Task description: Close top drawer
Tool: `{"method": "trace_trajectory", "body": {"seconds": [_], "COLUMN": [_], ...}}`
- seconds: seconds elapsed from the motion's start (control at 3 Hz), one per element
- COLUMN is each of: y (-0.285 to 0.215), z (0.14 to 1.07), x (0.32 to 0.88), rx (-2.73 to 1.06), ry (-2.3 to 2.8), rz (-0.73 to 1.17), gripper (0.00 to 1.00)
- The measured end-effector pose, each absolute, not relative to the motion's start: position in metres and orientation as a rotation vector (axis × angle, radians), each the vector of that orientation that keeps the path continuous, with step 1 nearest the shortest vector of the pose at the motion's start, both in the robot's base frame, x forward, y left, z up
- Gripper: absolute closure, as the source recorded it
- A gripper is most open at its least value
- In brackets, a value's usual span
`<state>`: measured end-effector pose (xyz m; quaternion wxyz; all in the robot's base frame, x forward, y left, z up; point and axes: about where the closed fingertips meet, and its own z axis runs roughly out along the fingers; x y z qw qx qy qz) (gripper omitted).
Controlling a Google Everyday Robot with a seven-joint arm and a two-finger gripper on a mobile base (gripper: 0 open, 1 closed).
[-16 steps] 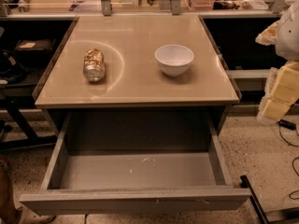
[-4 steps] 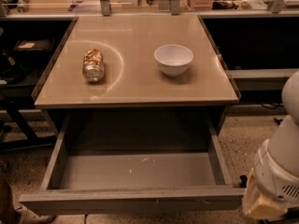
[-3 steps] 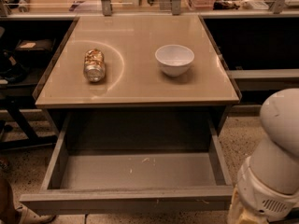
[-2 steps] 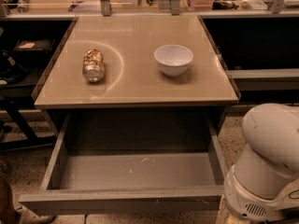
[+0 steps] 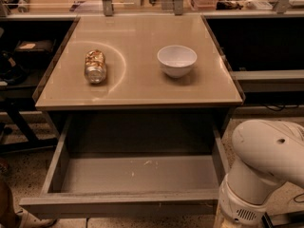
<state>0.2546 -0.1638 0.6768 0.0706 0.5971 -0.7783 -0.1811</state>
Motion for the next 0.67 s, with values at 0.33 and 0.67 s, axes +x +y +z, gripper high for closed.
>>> {"method": "trace_trajectory", "body": {"seconds": [0.33, 0.67], "y": [-0.162, -0.159], "z": [0.659, 0.647], "x": [0.262, 0.273], "rx": [1.806, 1.81], "ry": [-2.335, -2.342], "rz": [-0.532, -0.519], "gripper": [1.0, 1.0]}}
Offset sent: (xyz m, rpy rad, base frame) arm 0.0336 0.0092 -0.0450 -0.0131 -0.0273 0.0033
